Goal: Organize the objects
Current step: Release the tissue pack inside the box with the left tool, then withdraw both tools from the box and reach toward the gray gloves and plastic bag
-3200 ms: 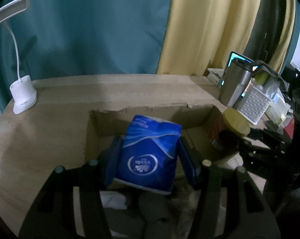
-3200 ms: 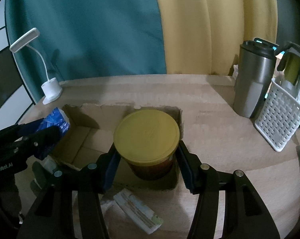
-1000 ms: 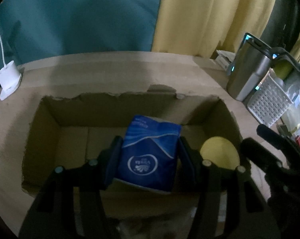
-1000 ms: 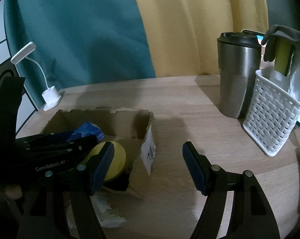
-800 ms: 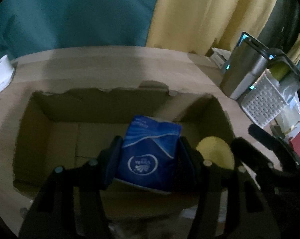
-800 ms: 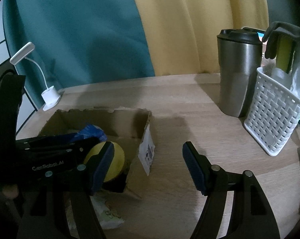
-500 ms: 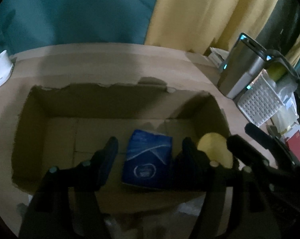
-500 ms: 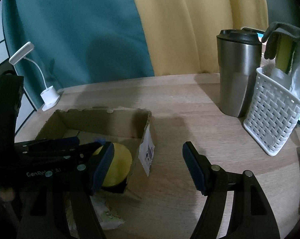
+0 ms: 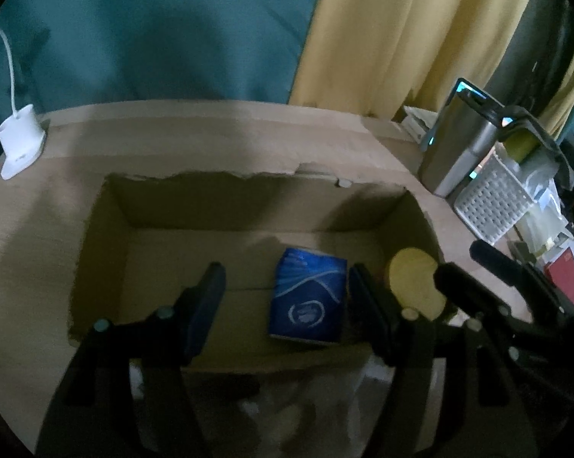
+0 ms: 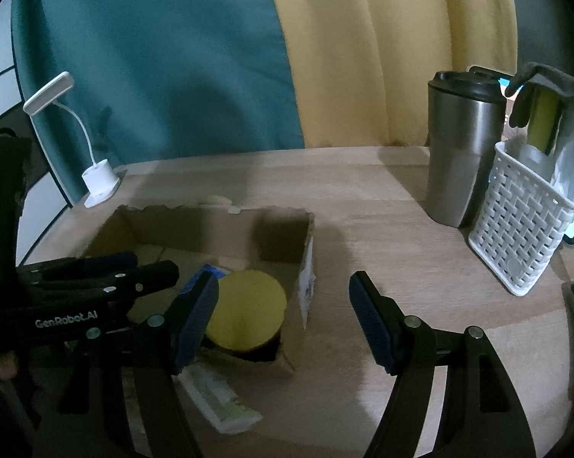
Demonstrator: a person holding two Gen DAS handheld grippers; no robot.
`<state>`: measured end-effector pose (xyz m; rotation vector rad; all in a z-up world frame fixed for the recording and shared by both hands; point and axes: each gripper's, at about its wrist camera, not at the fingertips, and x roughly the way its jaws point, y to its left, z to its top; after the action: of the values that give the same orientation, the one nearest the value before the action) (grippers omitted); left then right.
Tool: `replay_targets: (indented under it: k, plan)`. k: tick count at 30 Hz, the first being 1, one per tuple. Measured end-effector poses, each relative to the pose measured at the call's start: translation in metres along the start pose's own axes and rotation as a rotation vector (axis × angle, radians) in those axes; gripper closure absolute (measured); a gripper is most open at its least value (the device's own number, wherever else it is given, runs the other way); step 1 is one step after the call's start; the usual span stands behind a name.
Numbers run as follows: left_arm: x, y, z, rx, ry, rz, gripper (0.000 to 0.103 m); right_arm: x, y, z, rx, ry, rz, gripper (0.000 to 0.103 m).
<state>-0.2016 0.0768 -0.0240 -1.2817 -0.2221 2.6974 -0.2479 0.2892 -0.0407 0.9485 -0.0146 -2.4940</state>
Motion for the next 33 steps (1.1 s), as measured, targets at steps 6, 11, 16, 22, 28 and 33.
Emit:
replay_targets:
  k: [6,11,16,22,28,33]
  plan:
    - [-0.014,0.008,-0.005,0.013,-0.034,-0.019,0.035,-0.006,0.009,-0.001,-0.005,-0.001,-0.018,0.029]
    - [-0.023,0.014,-0.010,0.013,-0.047,-0.025,0.032,-0.012,0.016,-0.003,-0.007,-0.001,-0.027,0.029]
    - [-0.033,0.022,-0.014,0.008,-0.066,-0.031,0.023,-0.017,0.024,-0.005,-0.014,-0.001,-0.032,0.029]
    - [-0.043,0.031,-0.022,0.007,-0.079,-0.027,0.023,-0.023,0.033,-0.007,-0.020,-0.003,-0.035,0.029]
    - [-0.052,0.042,-0.030,0.003,-0.090,-0.021,0.023,-0.026,0.045,-0.010,-0.033,0.008,-0.033,0.028]
    - [-0.058,0.051,-0.036,-0.004,-0.092,-0.022,0.023,-0.028,0.055,-0.014,-0.042,0.014,-0.030,0.021]
